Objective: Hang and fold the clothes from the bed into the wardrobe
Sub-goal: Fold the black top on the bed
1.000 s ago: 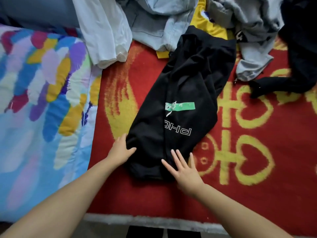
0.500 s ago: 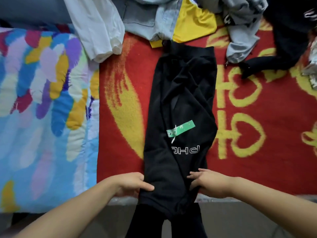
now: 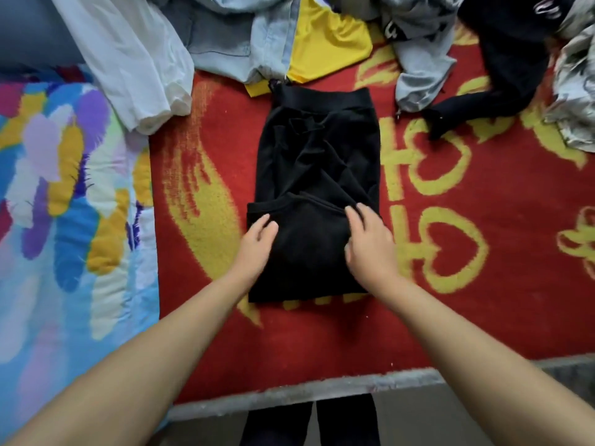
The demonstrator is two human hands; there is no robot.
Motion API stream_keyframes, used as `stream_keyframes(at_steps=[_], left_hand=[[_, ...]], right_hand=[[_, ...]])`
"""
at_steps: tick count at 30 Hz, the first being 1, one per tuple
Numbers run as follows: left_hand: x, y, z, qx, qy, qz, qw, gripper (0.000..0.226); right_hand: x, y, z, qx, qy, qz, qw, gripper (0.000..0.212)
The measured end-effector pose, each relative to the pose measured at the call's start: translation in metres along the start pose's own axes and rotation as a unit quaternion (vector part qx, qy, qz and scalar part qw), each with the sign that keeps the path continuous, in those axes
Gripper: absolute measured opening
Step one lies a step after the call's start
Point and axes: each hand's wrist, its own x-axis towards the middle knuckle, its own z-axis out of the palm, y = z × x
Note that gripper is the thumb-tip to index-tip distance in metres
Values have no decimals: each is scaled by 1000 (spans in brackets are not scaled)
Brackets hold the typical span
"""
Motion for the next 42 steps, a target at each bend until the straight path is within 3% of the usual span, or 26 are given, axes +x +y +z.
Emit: stream_keyframes(at_steps=[1, 2, 3, 4, 5, 6, 11, 16, 18, 21, 23, 25, 28, 31, 33, 36, 38, 40, 42], left_hand=[[-9, -15, 6, 174, -27, 90, 980, 60], [-21, -34, 10, 349, -60, 159, 922, 72], [-32, -52, 13, 497, -84, 193, 842, 84], [-38, -67, 16, 601, -97, 195, 769, 93], [-42, -76, 19, 657, -103, 175, 726, 99], [-41, -83, 23, 682, -101, 157, 707, 102], [-11, -81, 31, 707, -75, 150, 687, 100], [-10, -61, 24, 718, -164, 141, 662, 93], [-14, -38, 23, 691, -248, 93, 672, 89], [-25, 5, 20, 610, -383, 17, 694, 80], [-29, 31, 15, 547, -426, -54, 719, 77], [-25, 57, 9, 467, -451, -138, 748, 65], [5, 100, -2, 388, -427, -148, 804, 44], [59, 138, -8, 400, -264, -30, 877, 33], [90, 149, -4, 433, -140, 45, 889, 32], [113, 130, 15, 528, 42, 107, 842, 46], [108, 98, 37, 569, 106, 178, 796, 53], [90, 64, 65, 607, 102, 239, 751, 56], [85, 35, 84, 639, 88, 244, 724, 57]], right_hand=[[-19, -7, 13, -41, -19, -92, 995, 78], [-39, -12, 25, -85, -65, -169, 980, 88], [-55, -12, 35, -127, -112, -206, 964, 94], [-62, -5, 42, -166, -151, -207, 952, 98], [-61, 4, 47, -193, -172, -185, 948, 99], [-55, 12, 48, -212, -181, -153, 948, 101], [-20, 22, 45, -241, -205, -73, 946, 115], [-23, 11, 32, -218, -304, -79, 924, 102], [-16, 7, 11, -183, -386, -82, 901, 89], [-5, 7, -27, -113, -525, -117, 835, 77], [3, 15, -54, -49, -590, -117, 798, 66], [16, 27, -77, 40, -626, -63, 777, 49], [55, 49, -101, 166, -573, 24, 802, 37], [103, 69, -110, 250, -426, 79, 866, 35], [128, 75, -101, 282, -288, 102, 910, 33], [137, 66, -68, 196, -78, 123, 970, 46], [124, 48, -39, 74, 1, 105, 992, 53], [104, 20, -10, -23, 24, 28, 999, 56], [88, 6, 18, -84, -4, -15, 996, 56]])
